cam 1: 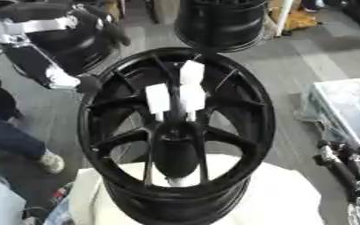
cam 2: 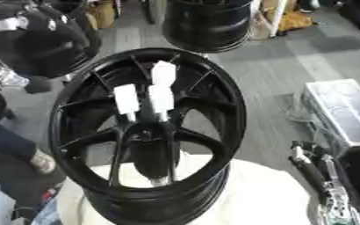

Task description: Pull the pin out of the wheel hub.

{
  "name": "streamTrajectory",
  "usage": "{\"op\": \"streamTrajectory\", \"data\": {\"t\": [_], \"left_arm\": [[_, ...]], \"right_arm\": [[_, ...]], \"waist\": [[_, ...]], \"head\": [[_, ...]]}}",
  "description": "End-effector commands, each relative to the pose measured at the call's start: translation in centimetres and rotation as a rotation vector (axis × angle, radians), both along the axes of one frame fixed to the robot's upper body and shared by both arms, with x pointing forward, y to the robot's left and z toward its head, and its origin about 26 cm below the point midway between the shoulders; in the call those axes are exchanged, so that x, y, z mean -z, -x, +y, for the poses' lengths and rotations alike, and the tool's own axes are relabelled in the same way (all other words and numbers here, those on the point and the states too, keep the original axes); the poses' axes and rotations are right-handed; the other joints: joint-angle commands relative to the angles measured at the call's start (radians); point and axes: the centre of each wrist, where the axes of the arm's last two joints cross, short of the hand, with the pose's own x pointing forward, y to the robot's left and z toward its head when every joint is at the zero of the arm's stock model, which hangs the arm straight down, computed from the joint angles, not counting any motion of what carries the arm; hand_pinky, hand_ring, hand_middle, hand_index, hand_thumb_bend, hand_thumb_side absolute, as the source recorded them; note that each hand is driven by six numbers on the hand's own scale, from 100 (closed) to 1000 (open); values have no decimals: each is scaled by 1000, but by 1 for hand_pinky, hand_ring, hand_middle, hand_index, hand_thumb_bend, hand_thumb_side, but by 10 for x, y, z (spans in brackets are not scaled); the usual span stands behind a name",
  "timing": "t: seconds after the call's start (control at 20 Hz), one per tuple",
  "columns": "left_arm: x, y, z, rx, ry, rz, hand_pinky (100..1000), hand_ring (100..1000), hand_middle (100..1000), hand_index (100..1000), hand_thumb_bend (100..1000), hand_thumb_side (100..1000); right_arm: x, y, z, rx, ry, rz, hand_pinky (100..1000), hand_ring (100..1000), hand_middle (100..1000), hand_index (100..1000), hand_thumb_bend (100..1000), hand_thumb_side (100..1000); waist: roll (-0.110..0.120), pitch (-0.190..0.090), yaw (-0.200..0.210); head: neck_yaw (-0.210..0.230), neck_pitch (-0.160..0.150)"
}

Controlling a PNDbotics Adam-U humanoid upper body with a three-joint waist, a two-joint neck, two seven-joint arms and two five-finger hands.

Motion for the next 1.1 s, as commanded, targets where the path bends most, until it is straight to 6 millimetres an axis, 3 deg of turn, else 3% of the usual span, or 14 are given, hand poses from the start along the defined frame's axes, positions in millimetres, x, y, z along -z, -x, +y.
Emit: {"op": "streamTrajectory", "data": {"t": [0.05,0.5,0.75,1.1], "left_arm": [[1,-9,-6,167,-271,-77,783,706,752,874,468,608],[25,-27,-20,92,-278,-128,786,713,761,882,497,611],[35,-31,-27,81,-295,-153,770,686,730,886,544,664],[46,-35,-35,56,-291,-160,754,659,701,875,531,666]], "right_arm": [[-9,-3,-6,-6,28,-25,622,573,658,684,100,533],[-8,-3,-4,-10,24,-24,622,573,658,683,100,532],[-8,-3,-3,-12,22,-24,622,573,658,683,100,532],[-8,-4,-2,-16,20,-24,622,573,658,683,100,531]], "waist": [[-2,-18,0],[-5,-16,-4],[-5,-15,-6],[-7,-14,-8]], "head": [[-6,-2],[-1,-2],[0,-2],[3,-2]]}}
